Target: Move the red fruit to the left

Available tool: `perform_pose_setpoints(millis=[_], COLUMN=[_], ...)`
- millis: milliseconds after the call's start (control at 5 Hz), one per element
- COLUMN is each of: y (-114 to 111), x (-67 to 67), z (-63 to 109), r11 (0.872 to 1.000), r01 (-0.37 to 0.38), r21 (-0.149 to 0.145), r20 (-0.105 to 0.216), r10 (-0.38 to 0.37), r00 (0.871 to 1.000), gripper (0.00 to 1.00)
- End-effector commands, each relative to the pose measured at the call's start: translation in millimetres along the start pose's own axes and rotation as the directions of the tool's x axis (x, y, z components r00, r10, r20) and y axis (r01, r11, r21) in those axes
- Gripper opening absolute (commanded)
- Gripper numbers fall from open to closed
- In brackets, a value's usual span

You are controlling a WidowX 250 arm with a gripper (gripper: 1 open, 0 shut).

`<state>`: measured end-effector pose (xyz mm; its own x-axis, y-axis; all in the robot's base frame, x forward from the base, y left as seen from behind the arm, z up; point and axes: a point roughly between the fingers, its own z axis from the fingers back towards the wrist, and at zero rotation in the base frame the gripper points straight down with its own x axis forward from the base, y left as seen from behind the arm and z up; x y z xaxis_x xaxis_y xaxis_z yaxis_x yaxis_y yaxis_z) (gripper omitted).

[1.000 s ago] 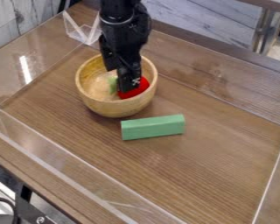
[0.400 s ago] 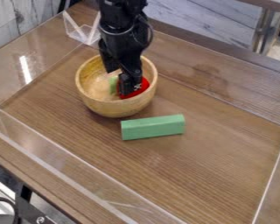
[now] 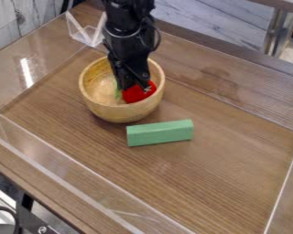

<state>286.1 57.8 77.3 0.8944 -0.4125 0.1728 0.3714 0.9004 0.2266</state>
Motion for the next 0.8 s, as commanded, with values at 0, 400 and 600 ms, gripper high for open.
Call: perform_pose_setpoints(millis=[0, 400, 600], y=[22.5, 38.0, 32.0], x=[9.8, 10.0, 14.7], z=[25.6, 48.4, 46.3], r11=[0.997, 0.999, 0.996], r01=[-0.069, -0.03, -0.076], r21=[0.045, 0.042, 0.043], r20=[0.062, 0.123, 0.105], r10=[0.066, 0.025, 0.072], r00=[0.996, 0.992, 0.992], gripper=[0.0, 0.0, 1.0])
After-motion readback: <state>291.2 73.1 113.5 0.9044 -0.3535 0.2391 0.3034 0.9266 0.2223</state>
